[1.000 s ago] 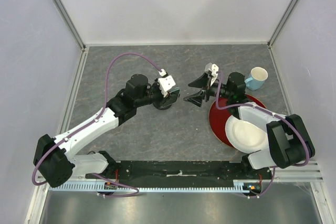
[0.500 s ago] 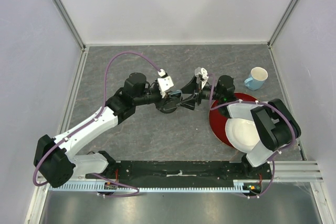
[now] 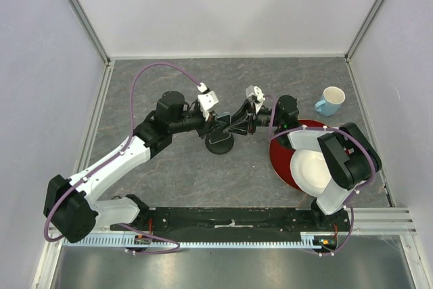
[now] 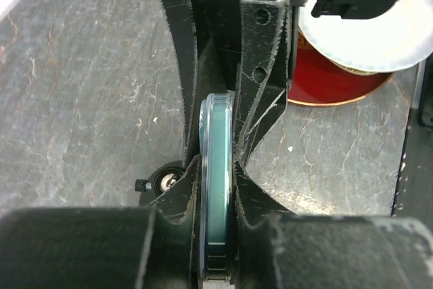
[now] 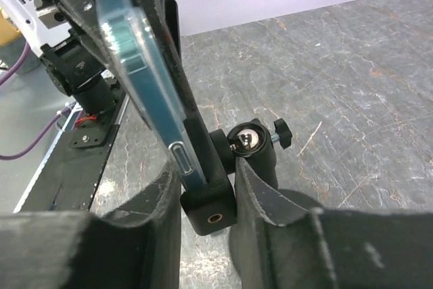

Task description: Place the phone on the phone stand

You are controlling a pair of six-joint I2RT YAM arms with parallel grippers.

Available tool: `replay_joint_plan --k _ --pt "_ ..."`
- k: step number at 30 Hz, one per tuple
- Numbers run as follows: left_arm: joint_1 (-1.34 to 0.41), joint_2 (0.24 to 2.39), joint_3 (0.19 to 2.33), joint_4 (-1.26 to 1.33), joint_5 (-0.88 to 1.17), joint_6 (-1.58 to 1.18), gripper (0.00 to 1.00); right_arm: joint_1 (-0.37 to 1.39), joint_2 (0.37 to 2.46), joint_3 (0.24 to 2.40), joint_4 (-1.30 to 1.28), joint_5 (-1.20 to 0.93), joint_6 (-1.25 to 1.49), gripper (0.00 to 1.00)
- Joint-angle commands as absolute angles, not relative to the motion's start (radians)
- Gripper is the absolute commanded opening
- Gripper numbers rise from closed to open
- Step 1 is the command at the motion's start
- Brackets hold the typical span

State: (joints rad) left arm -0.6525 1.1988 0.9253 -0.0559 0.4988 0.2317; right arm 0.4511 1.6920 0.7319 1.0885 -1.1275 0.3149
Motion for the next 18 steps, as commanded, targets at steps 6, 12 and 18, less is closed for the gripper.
replay_joint_plan --k 6,12,18 --pt "-0.653 1.206 0.937 0.166 0.148 0.087 0.02 0.54 1.654 0.782 1.123 -0.985 0.344 0.0" --pt "-0.653 1.241 0.928 0.163 -0.028 0.034 0.02 0.624 1.502 0.591 1.193 -0.377 0.333 0.0" --pt "-0.653 1.279 0.94 0.155 -0.015 -0.028 0.02 0.779 1.488 0.491 1.416 0.041 0.308 0.0"
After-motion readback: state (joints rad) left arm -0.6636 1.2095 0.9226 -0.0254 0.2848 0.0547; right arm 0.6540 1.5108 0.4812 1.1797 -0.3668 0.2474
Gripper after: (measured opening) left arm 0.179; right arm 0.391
